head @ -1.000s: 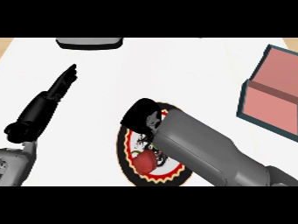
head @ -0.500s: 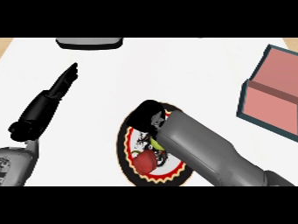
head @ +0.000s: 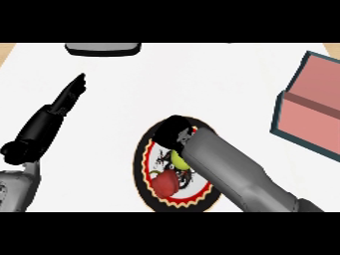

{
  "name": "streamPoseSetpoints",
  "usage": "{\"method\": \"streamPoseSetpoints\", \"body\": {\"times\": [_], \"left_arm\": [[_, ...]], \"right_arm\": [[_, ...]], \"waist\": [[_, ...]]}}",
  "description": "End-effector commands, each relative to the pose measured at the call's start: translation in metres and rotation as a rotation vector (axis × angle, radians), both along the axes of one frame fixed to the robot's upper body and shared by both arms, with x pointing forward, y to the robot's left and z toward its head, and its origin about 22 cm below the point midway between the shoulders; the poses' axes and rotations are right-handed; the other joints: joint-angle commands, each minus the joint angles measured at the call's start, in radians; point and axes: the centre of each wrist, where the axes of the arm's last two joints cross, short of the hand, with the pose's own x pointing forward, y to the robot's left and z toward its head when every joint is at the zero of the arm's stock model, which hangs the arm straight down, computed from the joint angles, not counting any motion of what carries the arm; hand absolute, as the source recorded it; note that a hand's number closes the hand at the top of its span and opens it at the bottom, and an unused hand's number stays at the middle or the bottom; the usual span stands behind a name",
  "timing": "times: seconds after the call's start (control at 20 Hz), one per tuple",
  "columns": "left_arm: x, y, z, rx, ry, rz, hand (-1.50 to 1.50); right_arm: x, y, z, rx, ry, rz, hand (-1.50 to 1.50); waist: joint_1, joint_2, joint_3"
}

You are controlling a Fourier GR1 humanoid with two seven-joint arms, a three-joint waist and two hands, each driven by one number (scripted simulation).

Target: Pick the pear from the plate and place it in the cardboard box

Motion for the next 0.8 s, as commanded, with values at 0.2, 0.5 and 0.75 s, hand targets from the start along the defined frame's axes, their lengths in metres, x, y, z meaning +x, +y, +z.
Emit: {"method": "streamPoseSetpoints", "body": {"times": [0.2,0.5,0.75], "left_arm": [[0.005,-0.012,0.004,0.027,-0.003,0.006,0.0],[-0.003,-0.005,0.011,-0.006,-0.002,0.007,0.0],[0.001,-0.008,0.012,0.019,0.005,0.021,0.0]], "right_arm": [[0.002,-0.004,-0.011,0.047,0.054,0.12,1.5],[0.0,-0.01,-0.023,0.164,-0.032,0.185,1.5],[-0.007,-0.021,-0.029,0.321,-0.107,0.181,1.5]], "waist": [[0.0,0.002,0.0],[-0.001,-0.001,0.0],[-0.006,-0.002,0.0]]}}
